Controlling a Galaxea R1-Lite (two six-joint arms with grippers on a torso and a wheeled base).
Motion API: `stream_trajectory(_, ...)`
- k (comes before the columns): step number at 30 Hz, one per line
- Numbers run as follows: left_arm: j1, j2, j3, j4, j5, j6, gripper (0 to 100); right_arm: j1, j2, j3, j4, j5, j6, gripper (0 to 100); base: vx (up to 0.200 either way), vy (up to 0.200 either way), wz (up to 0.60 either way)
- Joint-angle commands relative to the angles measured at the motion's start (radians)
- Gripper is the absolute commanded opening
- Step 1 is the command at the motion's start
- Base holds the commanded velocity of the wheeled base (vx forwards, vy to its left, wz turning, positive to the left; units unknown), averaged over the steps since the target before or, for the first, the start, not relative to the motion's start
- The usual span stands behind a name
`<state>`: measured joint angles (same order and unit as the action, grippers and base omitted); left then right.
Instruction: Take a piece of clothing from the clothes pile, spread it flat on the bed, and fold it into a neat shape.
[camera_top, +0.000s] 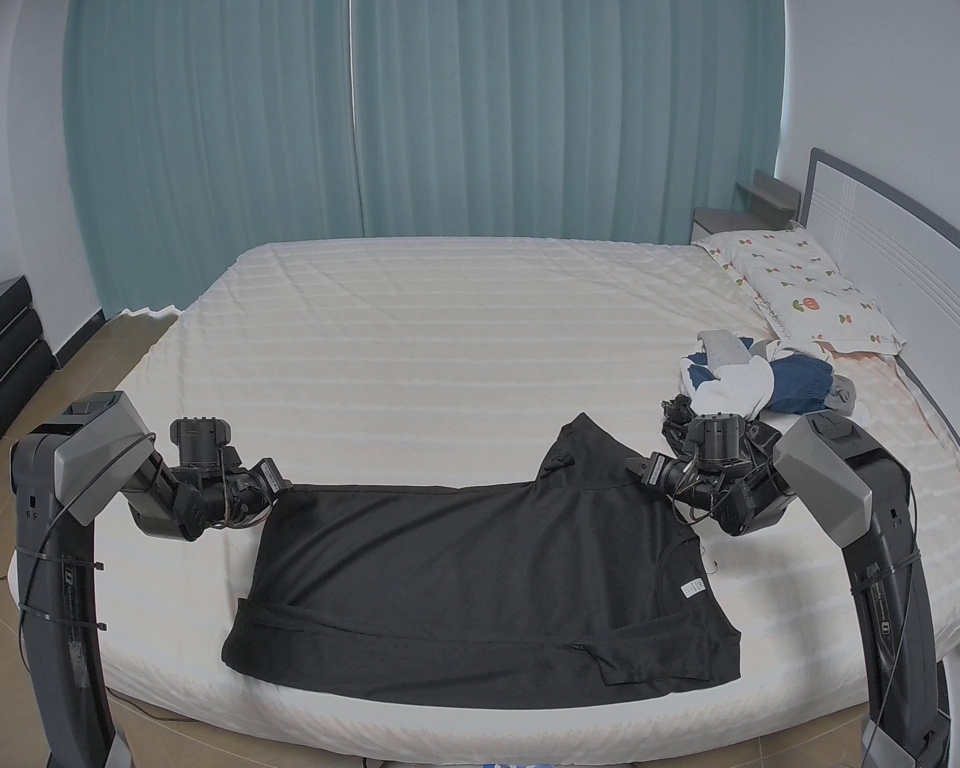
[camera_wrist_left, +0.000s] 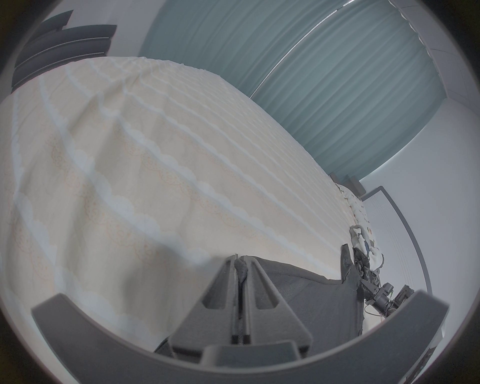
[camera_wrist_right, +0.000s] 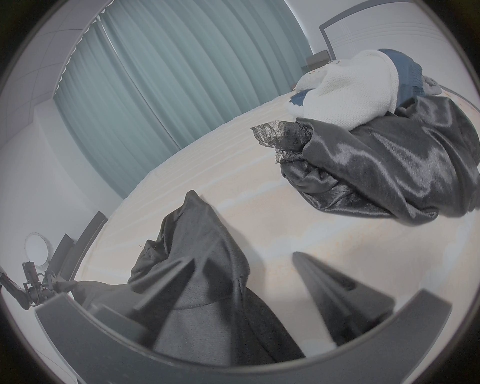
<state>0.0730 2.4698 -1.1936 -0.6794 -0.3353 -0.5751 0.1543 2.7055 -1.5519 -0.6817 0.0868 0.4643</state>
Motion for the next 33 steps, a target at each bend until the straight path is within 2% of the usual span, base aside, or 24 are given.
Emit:
stream_trajectory(1, 0.002, -0.003, 0.000, 0.000, 0.001, 0.000, 0, 0.001, 0.011, -0.010, -0.004, 0.001, 0.013, 0, 0.000, 0.000, 0.00)
stream_trajectory(14, 0.008, -0.012, -0.001, -0.002, 0.012, -0.002, 0, -0.009, -0.059, 0.047, -0.019, 0.001, 0.050, 0, 0.000, 0.000, 0.00)
stream_trajectory(19, 0.010, -0.031, -0.003, -0.019, 0.052, -0.003, 0, -0.015, -0.138, 0.150, -0.045, 0.042, 0.053, 0, 0.000, 0.000, 0.00)
stream_trajectory(24, 0.021, -0.048, 0.008, -0.032, 0.055, 0.004, 0, -0.036, -0.184, 0.253, -0.187, 0.070, 0.060, 0, 0.000, 0.000, 0.00)
stream_trajectory(33, 0.044, -0.080, 0.052, -0.062, 0.044, 0.006, 0, -0.048, -0.237, 0.391, -0.276, 0.110, 0.073, 0, 0.000, 0.000, 0.00)
